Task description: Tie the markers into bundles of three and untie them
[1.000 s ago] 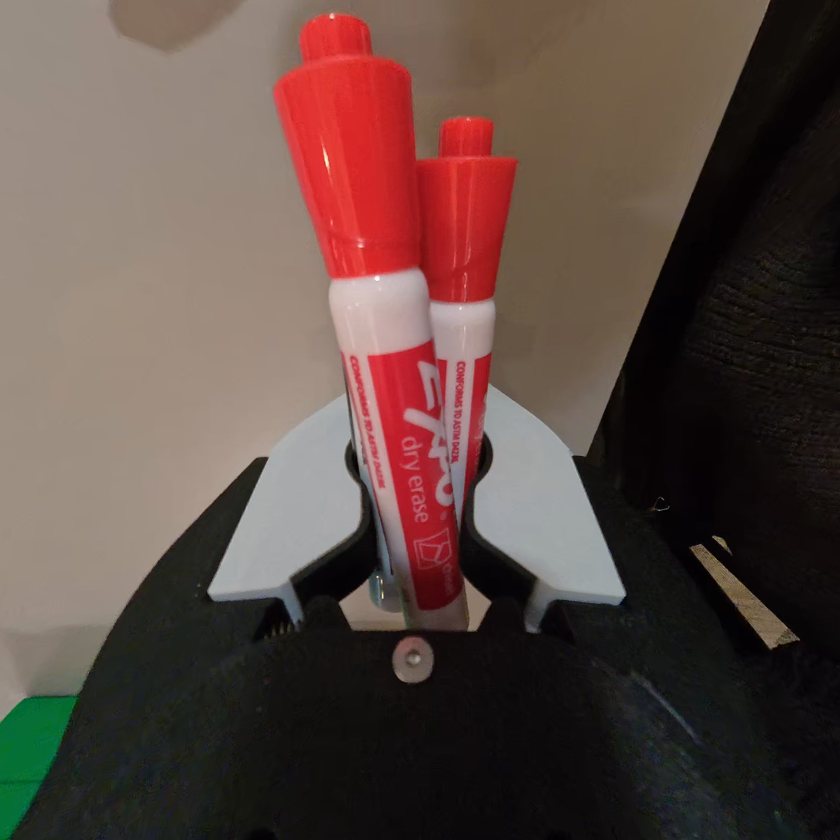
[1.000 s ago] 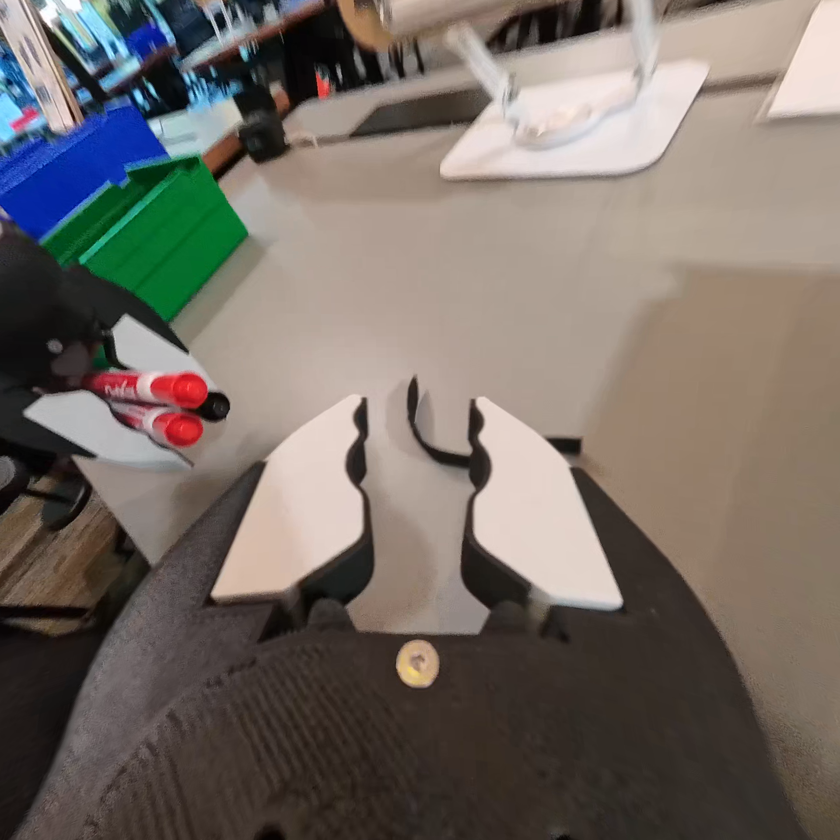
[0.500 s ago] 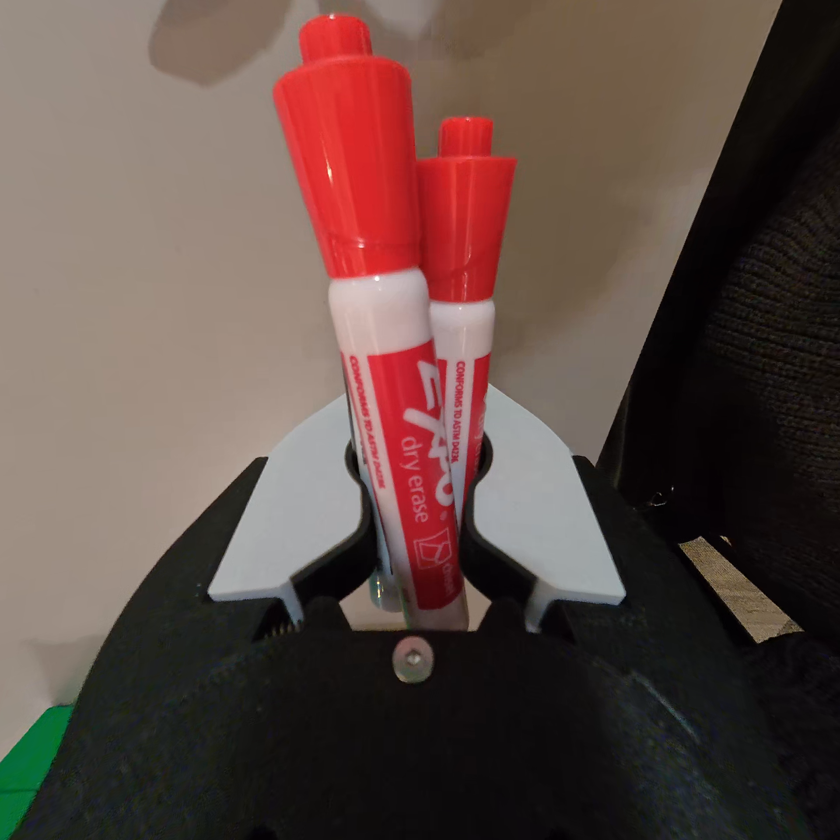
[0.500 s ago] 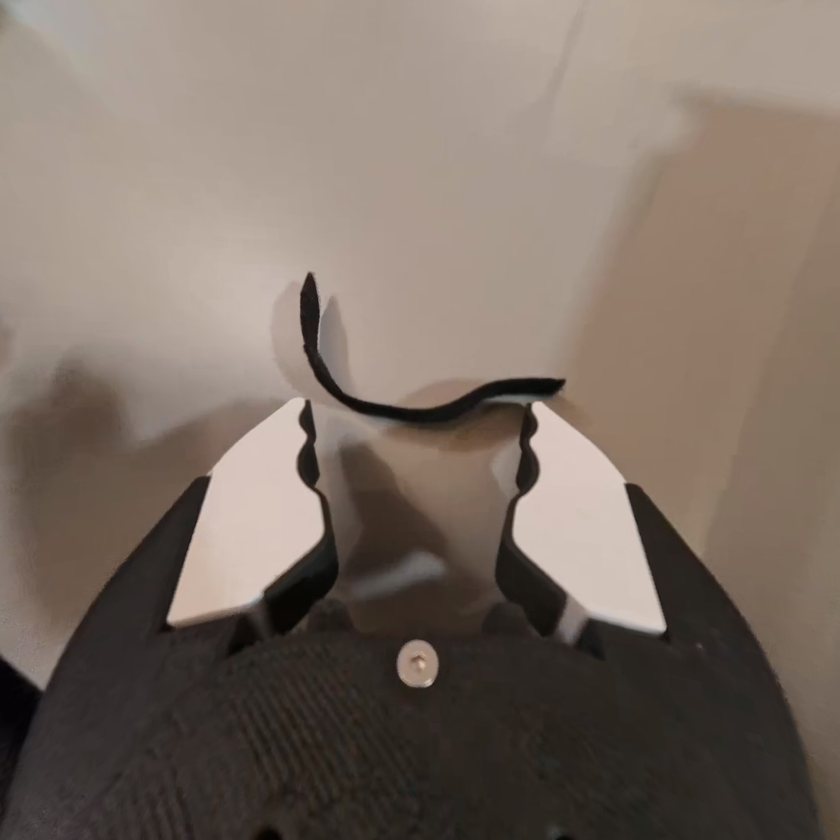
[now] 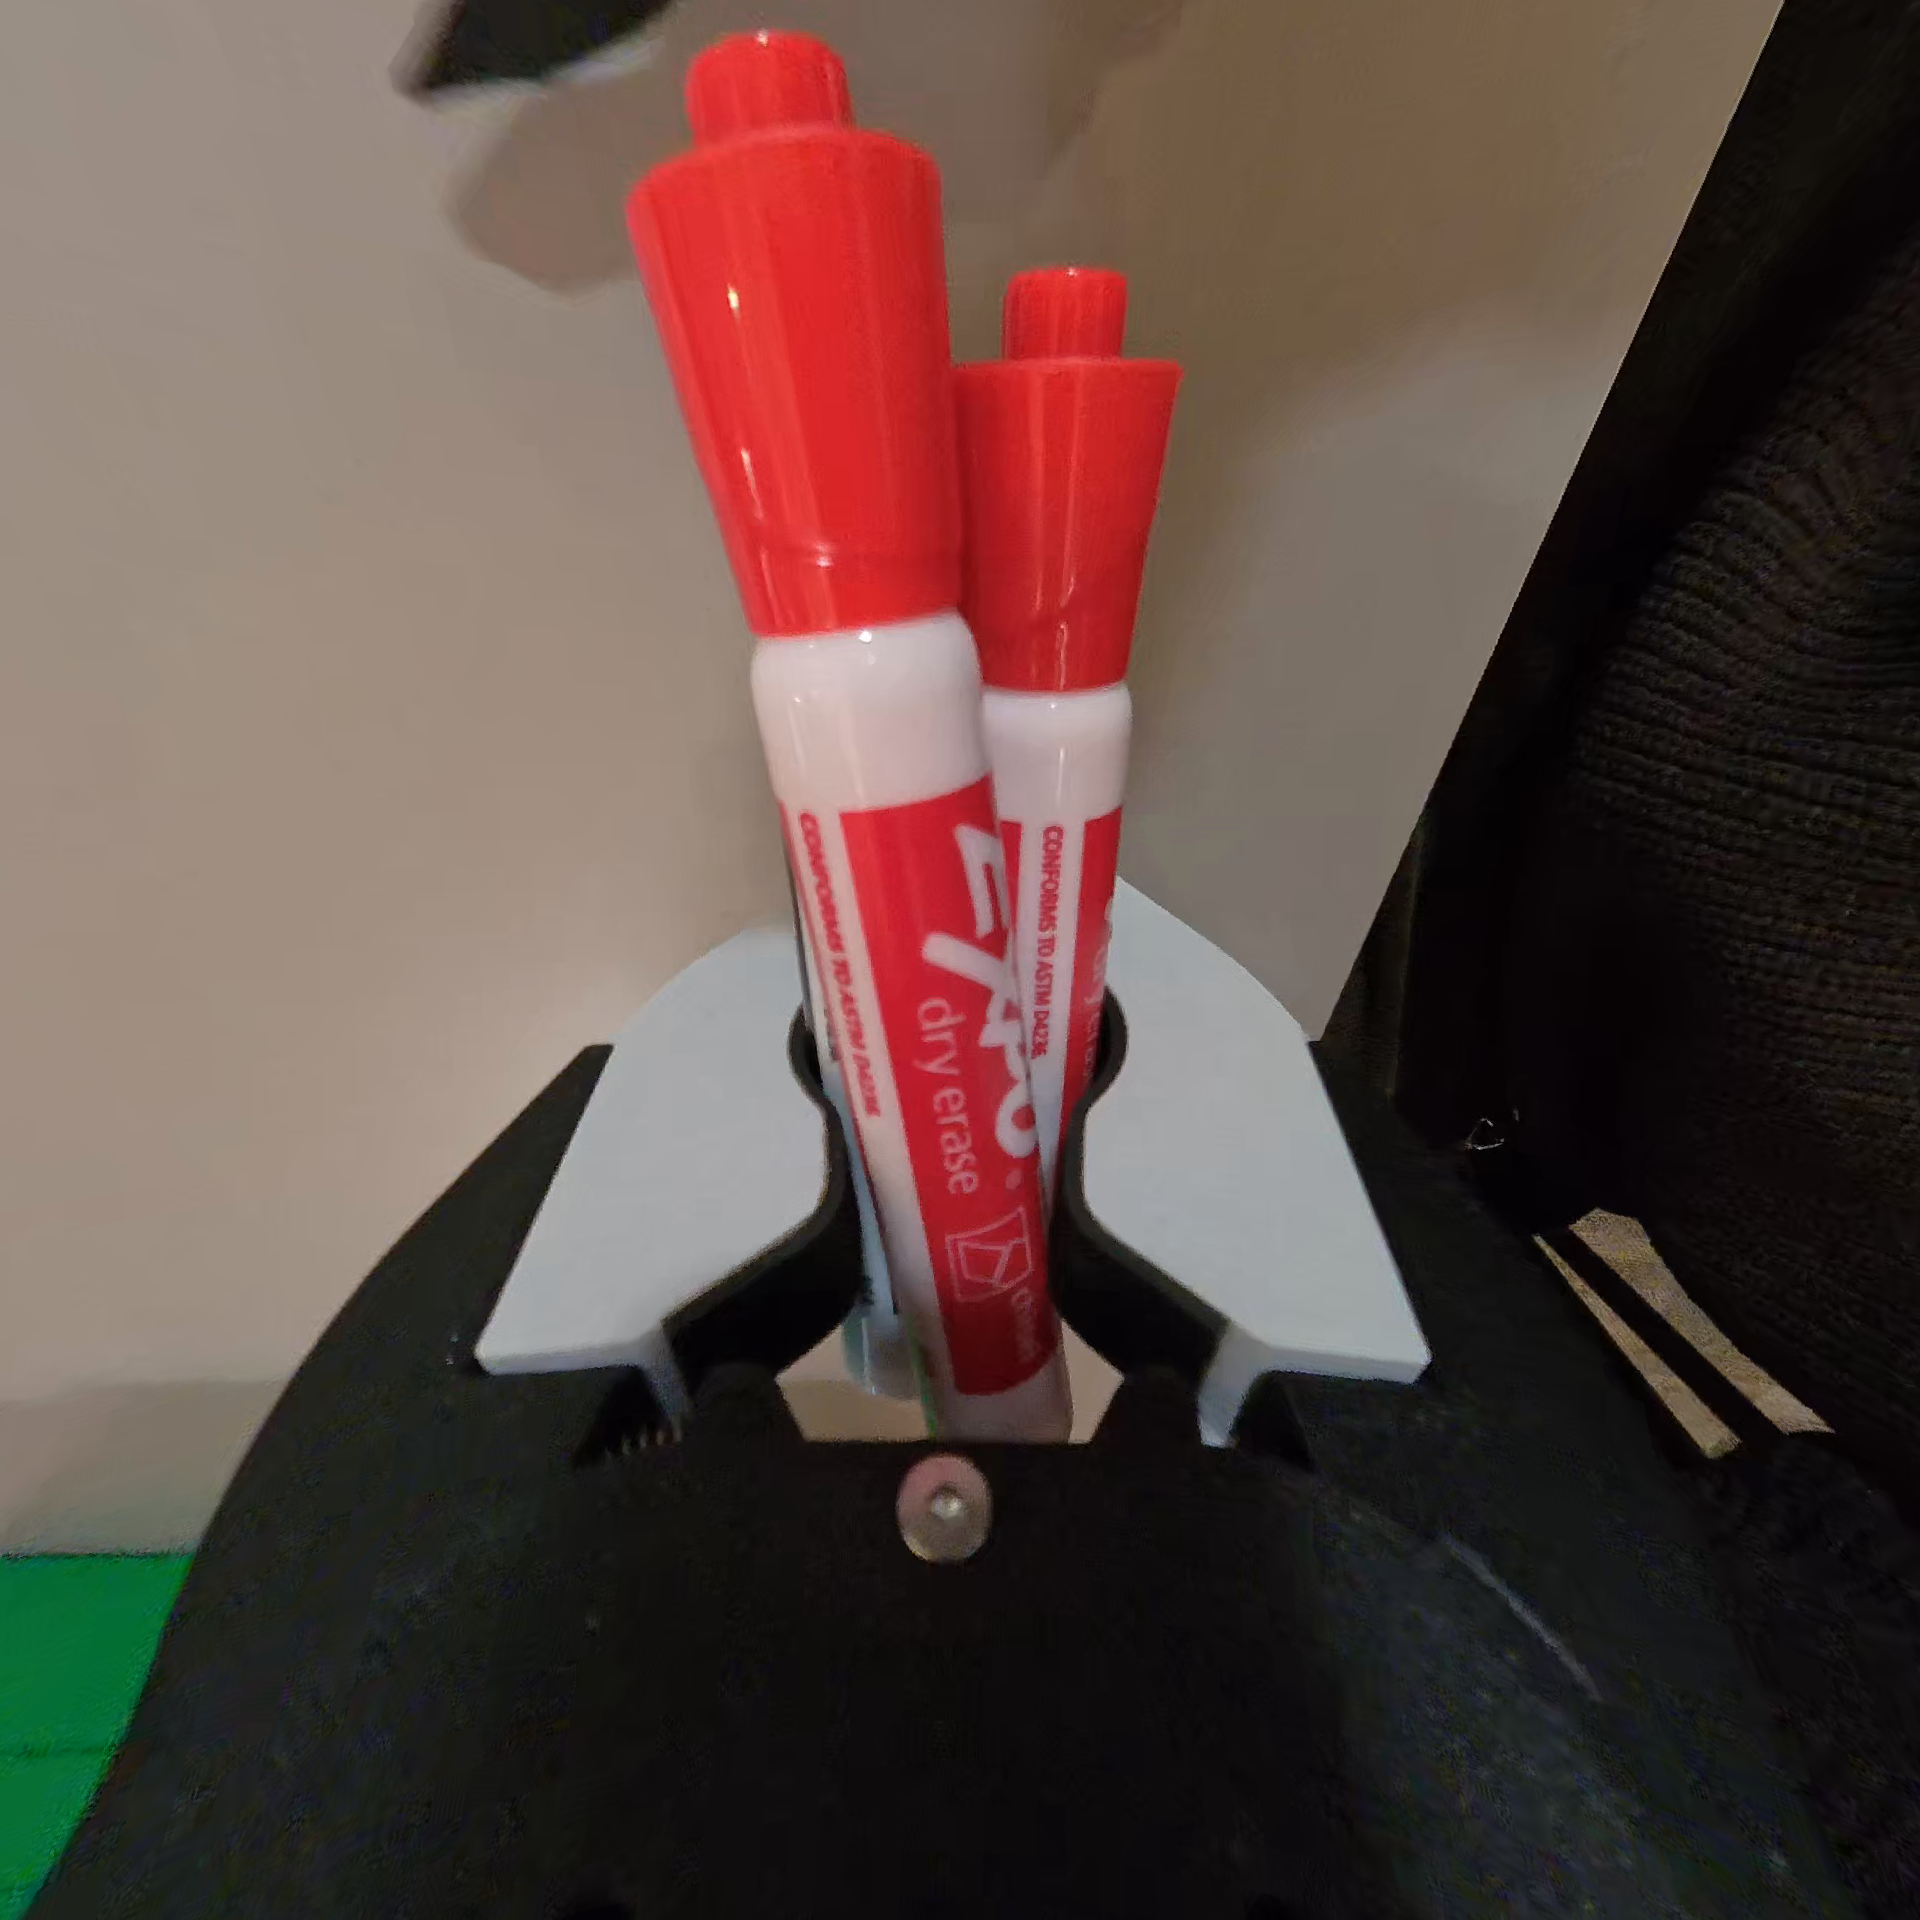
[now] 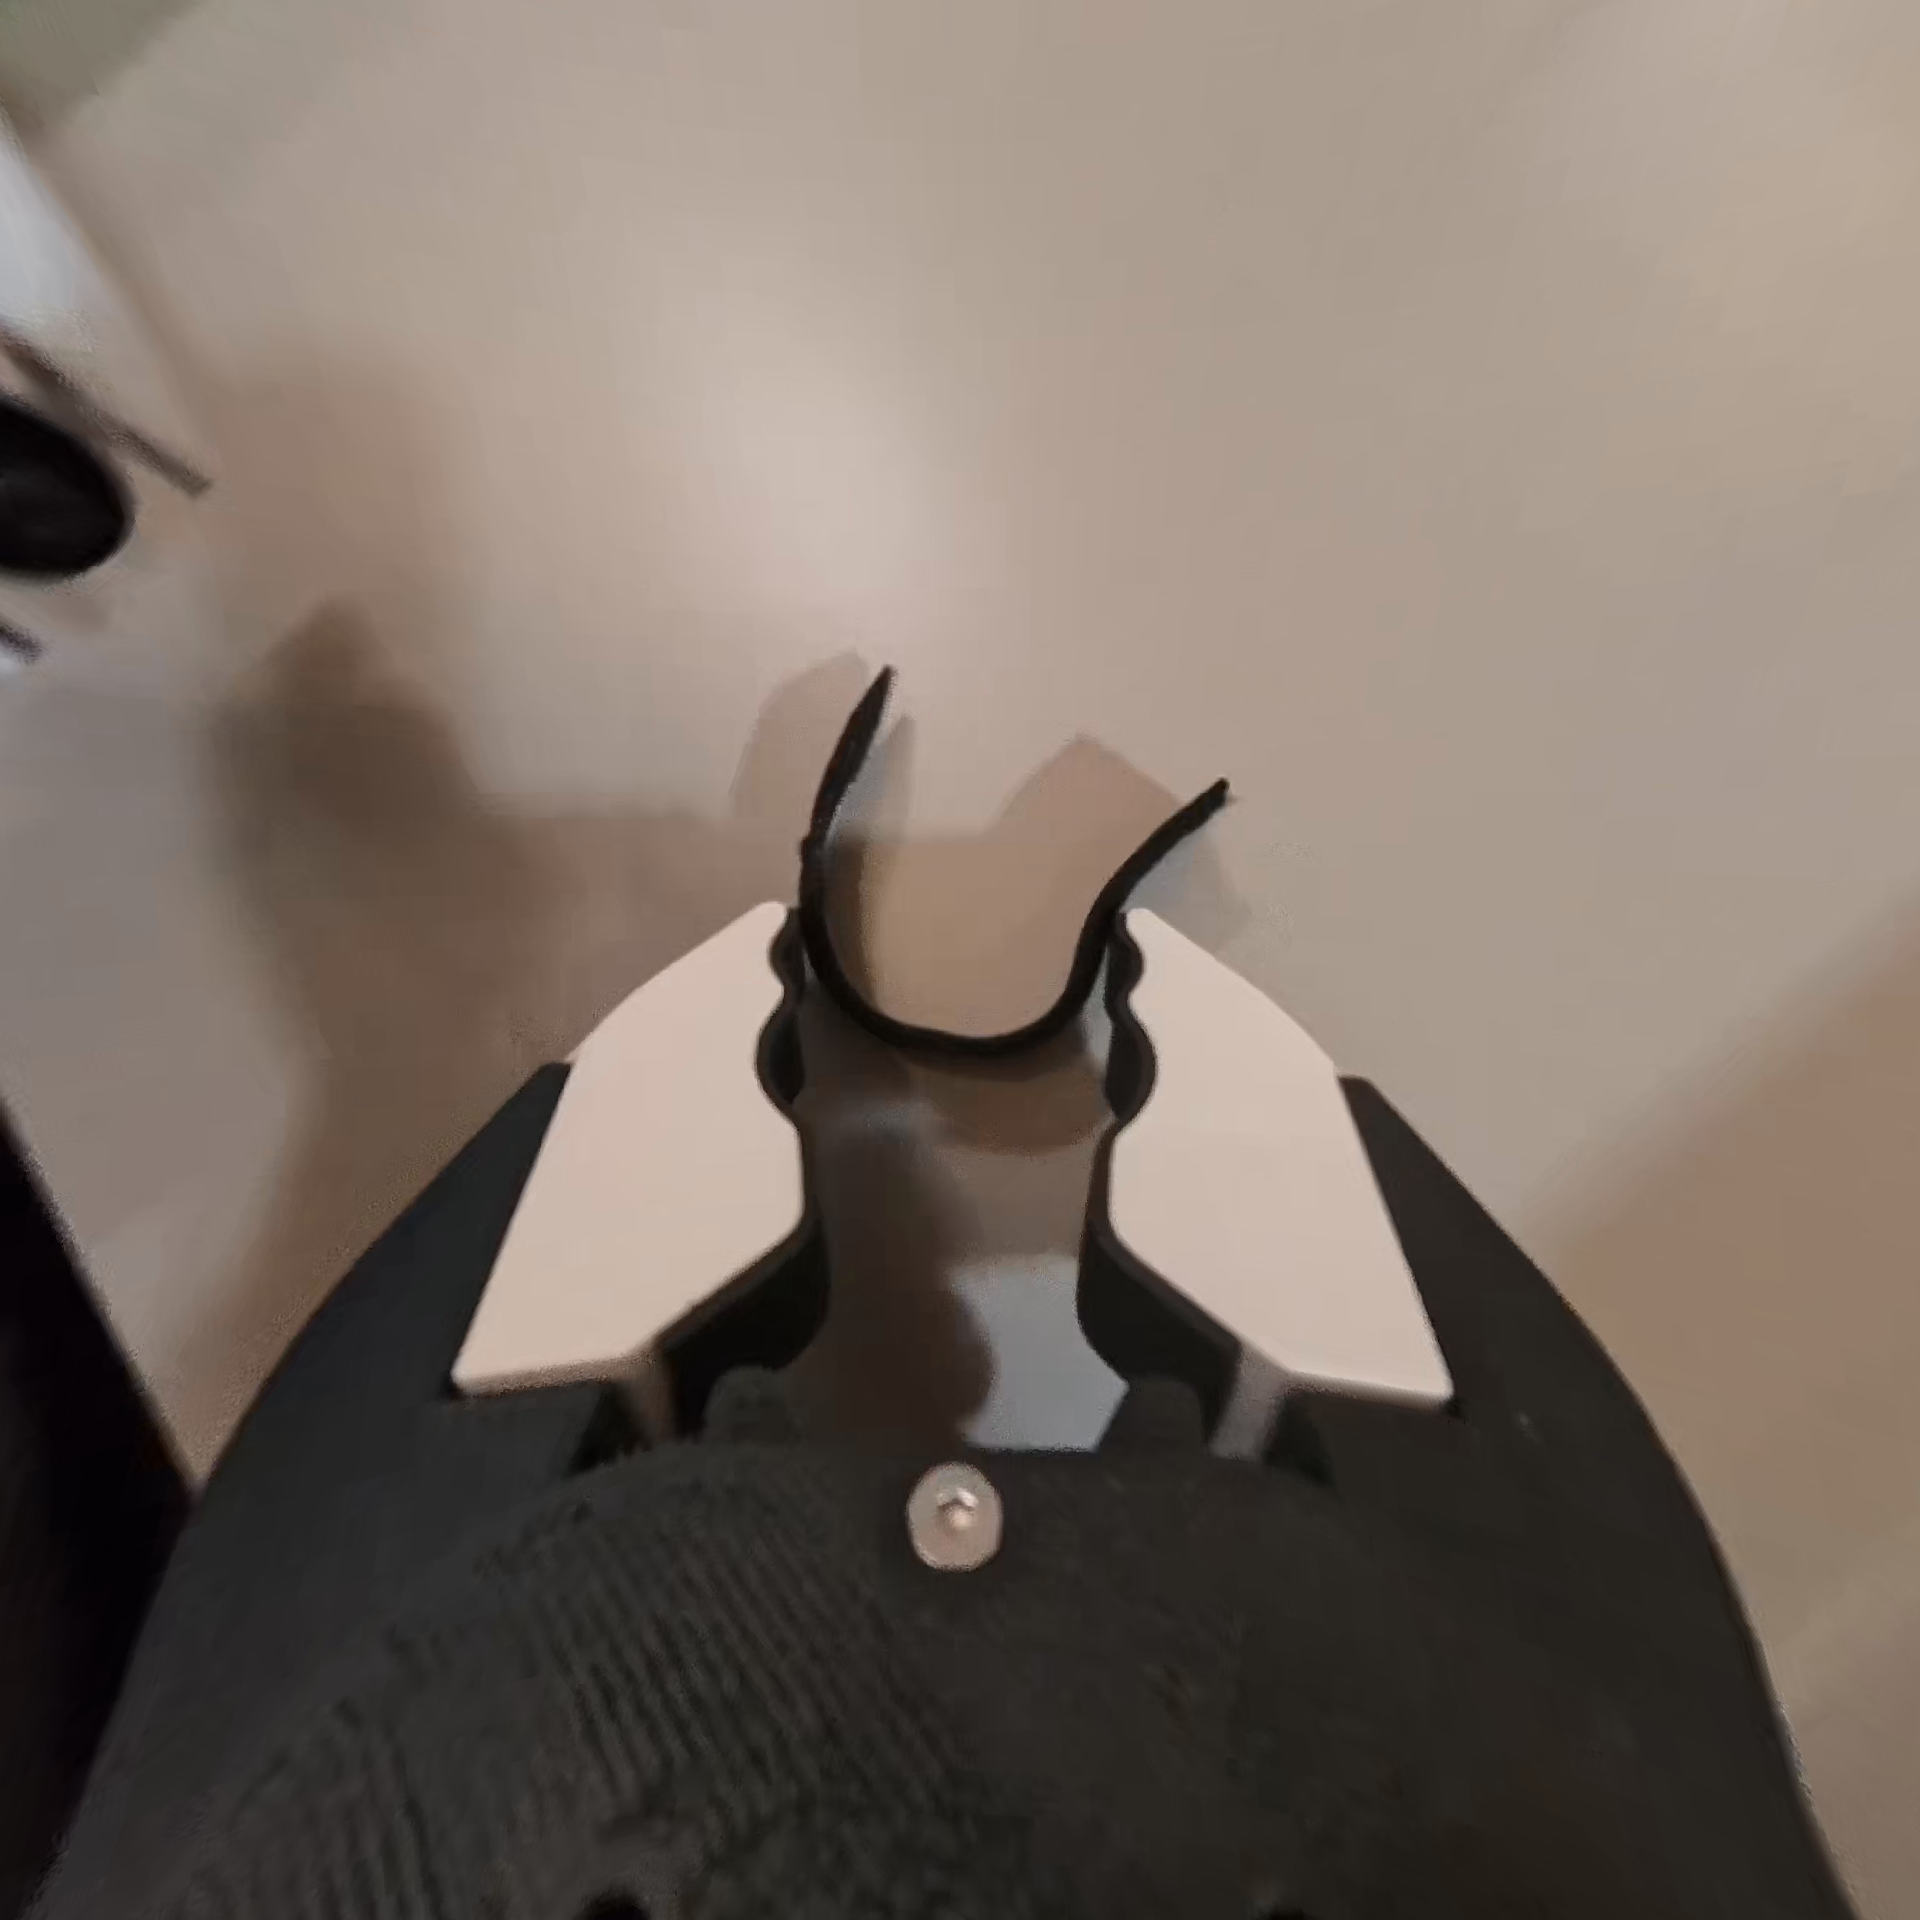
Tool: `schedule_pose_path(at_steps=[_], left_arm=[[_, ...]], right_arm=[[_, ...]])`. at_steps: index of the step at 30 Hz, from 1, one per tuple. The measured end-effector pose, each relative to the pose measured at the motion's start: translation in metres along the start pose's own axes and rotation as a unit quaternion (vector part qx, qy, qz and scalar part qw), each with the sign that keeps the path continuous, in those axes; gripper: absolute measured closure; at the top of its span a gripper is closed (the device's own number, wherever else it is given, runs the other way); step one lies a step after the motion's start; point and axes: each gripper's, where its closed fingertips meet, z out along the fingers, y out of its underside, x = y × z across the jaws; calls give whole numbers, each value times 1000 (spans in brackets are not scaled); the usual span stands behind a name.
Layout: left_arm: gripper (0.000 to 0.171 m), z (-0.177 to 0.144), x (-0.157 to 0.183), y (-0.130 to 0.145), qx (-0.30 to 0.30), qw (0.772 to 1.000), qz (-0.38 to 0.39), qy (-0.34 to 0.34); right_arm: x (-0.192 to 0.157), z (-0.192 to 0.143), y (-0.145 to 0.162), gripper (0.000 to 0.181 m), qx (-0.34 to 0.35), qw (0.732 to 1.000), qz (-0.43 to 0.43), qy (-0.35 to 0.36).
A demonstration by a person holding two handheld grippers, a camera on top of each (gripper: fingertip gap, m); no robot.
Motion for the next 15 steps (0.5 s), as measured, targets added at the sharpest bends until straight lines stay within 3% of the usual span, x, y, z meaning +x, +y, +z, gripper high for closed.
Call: schedule_pose_path(at_steps=[7,15], left_arm=[[127,-4,0,12,7,1000,-21,0],[127,-2,-2,16,7,1000,-29,4]], right_arm=[[-10,-14,18,103,-40,998,-34,-20],[-16,-13,-13,85,24,996,79,-39]])
